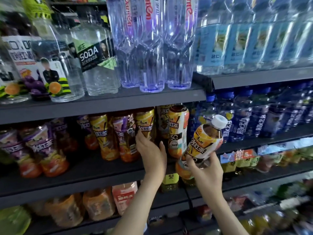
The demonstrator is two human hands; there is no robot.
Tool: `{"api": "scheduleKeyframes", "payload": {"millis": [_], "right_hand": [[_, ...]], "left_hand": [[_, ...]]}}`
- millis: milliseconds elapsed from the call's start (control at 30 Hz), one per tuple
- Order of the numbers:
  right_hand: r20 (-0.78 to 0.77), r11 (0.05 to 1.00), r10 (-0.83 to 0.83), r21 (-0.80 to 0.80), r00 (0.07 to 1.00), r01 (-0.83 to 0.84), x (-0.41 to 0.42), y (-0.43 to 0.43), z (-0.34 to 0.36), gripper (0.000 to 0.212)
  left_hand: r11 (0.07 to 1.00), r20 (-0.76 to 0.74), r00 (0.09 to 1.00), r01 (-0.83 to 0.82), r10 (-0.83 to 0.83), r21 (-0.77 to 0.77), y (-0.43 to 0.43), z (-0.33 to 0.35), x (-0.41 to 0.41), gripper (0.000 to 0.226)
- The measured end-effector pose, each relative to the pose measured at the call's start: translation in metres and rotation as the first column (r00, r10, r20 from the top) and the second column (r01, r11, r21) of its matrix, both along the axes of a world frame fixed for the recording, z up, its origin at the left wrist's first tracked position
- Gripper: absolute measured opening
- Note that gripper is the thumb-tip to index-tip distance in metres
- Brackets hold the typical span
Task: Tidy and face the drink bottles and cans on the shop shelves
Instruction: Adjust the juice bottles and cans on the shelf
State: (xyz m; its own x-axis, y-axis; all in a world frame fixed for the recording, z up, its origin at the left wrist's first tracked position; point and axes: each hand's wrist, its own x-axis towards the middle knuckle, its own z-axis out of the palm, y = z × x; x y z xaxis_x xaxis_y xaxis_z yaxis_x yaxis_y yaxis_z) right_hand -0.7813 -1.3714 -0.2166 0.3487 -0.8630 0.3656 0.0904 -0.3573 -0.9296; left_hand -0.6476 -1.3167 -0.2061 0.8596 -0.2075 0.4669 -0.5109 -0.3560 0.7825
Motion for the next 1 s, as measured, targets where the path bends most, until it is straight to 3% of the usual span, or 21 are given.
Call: {"api": "scheduleKeyframes", "payload": {"millis": [67, 167, 300, 433, 733, 1000], "right_hand": [[-0.014, 1.0, 0.003, -0.013, 1.0, -0.004, 0.001, 0.0, 0.001, 0.03], [-0.008, 0.999, 0.021, -0.035, 1.0, -0.021, 0.001, 0.001, 0.001, 0.032], [0.015, 0.998, 0.035, -0.052, 0.999, -0.034, 0.002, 0.002, 0.0, 0.031], [0.044, 0.998, 0.05, -0.04, 0.998, -0.049, 0.008, 0.005, -0.002, 0.03], [0.13, 0.993, 0.1, -0.08, 0.986, -0.091, 0.025, 0.022, 0.001, 0.03], [-0.078, 0.973, 0.175, -0.138, 0.982, -0.184, 0.079, 0.039, 0.007, 0.043]], "left_hand": [[0.999, -0.092, 0.996, 0.005, -0.01, -0.045, -0.008, -0.002, -0.001, 0.088], [0.996, -0.118, 0.99, -0.08, 0.075, -0.039, -0.016, -0.002, 0.005, 0.084], [0.994, -0.119, 0.991, -0.069, 0.058, -0.088, -0.017, 0.001, 0.012, 0.054], [1.0, -0.005, 1.0, -0.026, 0.026, 0.01, -0.008, -0.005, 0.004, 0.06], [0.982, 0.262, 0.961, 0.129, -0.089, -0.137, 0.056, -0.02, -0.019, 0.058], [0.987, 0.297, 0.955, 0.059, -0.012, -0.152, 0.112, -0.007, -0.002, 0.052]]}}
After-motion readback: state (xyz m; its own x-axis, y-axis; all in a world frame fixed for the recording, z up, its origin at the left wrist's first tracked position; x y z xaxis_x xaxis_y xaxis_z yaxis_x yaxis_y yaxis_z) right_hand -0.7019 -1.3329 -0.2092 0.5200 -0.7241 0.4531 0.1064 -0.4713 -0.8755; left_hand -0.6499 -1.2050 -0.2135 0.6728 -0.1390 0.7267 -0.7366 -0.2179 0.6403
